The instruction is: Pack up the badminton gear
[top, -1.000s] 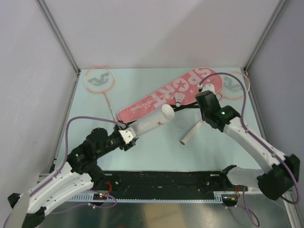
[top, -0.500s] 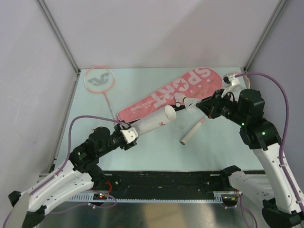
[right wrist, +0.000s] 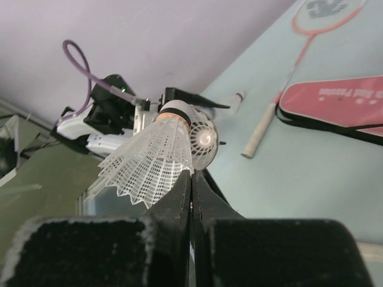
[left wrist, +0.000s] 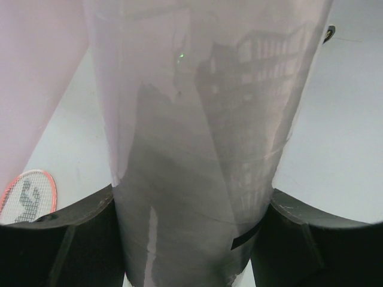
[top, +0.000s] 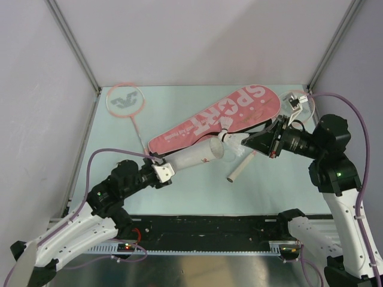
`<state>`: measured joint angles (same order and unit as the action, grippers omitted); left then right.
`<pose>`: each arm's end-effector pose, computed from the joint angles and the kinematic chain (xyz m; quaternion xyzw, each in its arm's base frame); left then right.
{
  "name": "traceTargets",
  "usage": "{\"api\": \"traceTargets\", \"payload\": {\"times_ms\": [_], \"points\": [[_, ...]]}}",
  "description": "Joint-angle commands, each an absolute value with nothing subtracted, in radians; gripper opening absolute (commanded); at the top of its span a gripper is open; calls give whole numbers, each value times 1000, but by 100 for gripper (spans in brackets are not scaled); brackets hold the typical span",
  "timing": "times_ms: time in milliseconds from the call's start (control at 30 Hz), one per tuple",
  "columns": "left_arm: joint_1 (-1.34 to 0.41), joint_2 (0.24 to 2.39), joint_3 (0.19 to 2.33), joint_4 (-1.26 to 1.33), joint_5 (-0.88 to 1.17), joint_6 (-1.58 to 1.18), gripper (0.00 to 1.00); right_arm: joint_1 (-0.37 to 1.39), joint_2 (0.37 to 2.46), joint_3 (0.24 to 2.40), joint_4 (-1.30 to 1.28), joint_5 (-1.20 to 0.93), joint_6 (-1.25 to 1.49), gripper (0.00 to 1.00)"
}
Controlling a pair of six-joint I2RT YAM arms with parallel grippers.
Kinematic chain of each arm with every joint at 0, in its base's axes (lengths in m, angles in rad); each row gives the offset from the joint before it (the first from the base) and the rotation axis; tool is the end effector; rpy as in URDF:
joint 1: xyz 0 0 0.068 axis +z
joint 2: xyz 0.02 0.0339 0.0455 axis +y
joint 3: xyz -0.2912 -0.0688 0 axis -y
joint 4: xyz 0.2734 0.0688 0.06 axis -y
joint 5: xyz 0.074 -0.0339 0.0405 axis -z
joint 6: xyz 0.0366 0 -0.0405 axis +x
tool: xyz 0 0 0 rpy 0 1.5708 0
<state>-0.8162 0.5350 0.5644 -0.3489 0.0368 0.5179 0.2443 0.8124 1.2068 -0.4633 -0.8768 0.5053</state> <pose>0.0990 -0.1073 0.2952 0.5099 0.6301 -0.1018 0.5768 0.1351 0.0627 0.4786 -0.2010 0.6940 0.5149 0.4613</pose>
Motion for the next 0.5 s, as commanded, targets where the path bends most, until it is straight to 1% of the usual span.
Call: {"api": "traceTargets", "payload": {"times_ms": [0, 267, 467], "points": [[-816, 516, 579, -313, 21, 575, 51, 241, 823, 1243, -469, -1025, 513, 0], [-816, 517, 599, -336, 4, 627, 51, 248, 850, 1243, -575, -1052, 460, 0], [-818, 524, 605, -341, 4, 654, 51, 300, 878, 1243, -641, -1024, 418, 0]]}}
